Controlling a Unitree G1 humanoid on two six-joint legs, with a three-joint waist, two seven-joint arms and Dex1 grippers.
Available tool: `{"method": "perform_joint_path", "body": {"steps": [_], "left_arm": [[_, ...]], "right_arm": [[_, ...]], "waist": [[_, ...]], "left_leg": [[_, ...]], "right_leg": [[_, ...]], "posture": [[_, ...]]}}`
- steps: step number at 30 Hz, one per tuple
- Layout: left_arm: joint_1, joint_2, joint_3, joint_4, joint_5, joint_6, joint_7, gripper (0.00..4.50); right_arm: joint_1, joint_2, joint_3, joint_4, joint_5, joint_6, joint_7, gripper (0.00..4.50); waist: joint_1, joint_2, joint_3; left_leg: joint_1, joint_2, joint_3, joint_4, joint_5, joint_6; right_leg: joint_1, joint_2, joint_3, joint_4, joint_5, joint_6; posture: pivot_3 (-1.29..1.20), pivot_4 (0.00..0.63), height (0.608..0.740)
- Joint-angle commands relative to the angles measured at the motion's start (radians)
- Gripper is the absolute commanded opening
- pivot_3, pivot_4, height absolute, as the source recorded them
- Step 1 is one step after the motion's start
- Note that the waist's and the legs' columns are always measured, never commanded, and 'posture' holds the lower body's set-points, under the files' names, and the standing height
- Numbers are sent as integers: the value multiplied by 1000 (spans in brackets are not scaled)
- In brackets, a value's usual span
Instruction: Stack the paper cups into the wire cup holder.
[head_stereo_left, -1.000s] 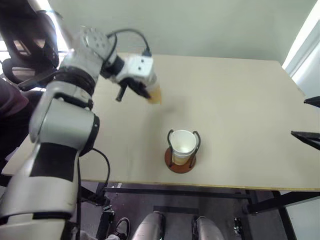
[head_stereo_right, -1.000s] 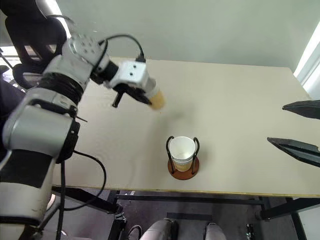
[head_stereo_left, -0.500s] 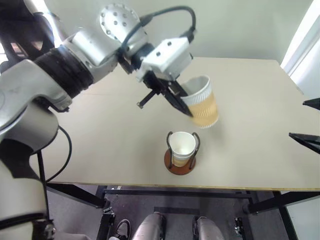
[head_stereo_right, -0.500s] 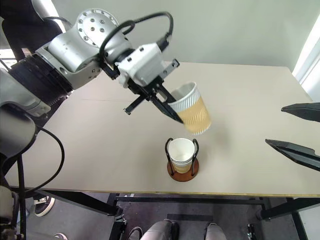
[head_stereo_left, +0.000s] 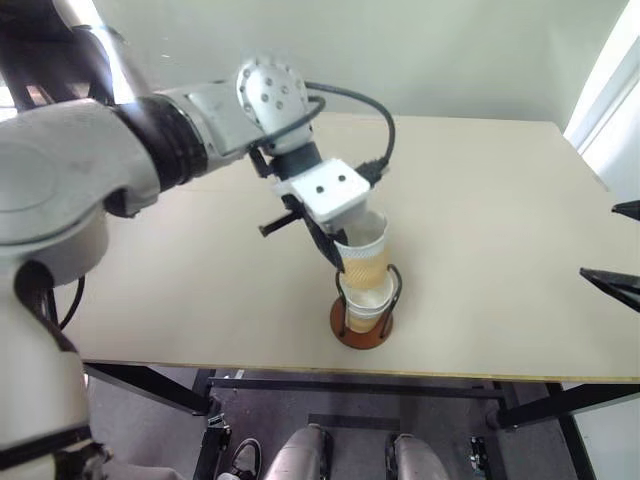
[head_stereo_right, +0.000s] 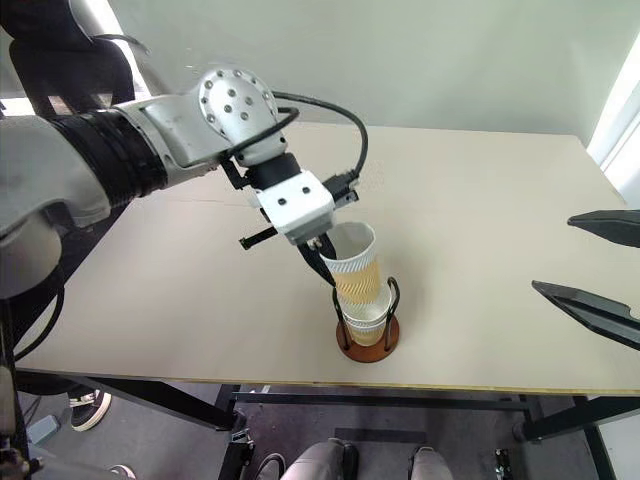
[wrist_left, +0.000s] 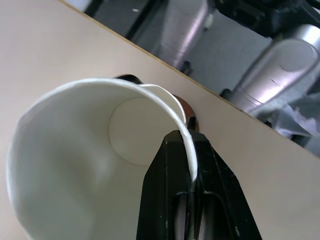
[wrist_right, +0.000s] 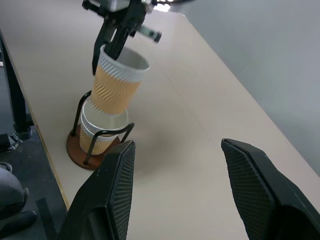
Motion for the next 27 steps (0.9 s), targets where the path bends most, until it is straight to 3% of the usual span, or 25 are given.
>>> {"method": "perform_joint_path", "body": {"steps": [1,6,15,27], "left_arm": [[-40,1,-8,19,-36,-24,-29,15],[-45,-2,-23,21,-45,-32,-29,15],[11,-96,-7,81,-22,-47,-29,15],[0,-90,-51,59,-17,-64,-29,15]], "right_arm": [[-6,-19,-40,0,28,-2,-30,2793],[-2,-22,-43,3,46,-1,-48,2793],[5,-33,-81,-5,116,36,-117,2793],[16,-42,-90,6,201,35,-186,2793]], "waist": [[0,1,0],[1,1,0],[11,1,1],[10,1,1]], "left_leg": [[0,0,0,0,0,0],[0,1,-1,0,-3,-1],[1,1,0,1,-5,-3],[2,1,0,1,-7,-1]], "right_leg": [[0,0,1,0,0,0],[0,0,0,0,-1,3],[1,-1,0,0,-1,4],[1,-1,0,1,-1,4]], "posture": [[0,150,740],[0,150,740],[0,150,740],[0,150,740]]}}
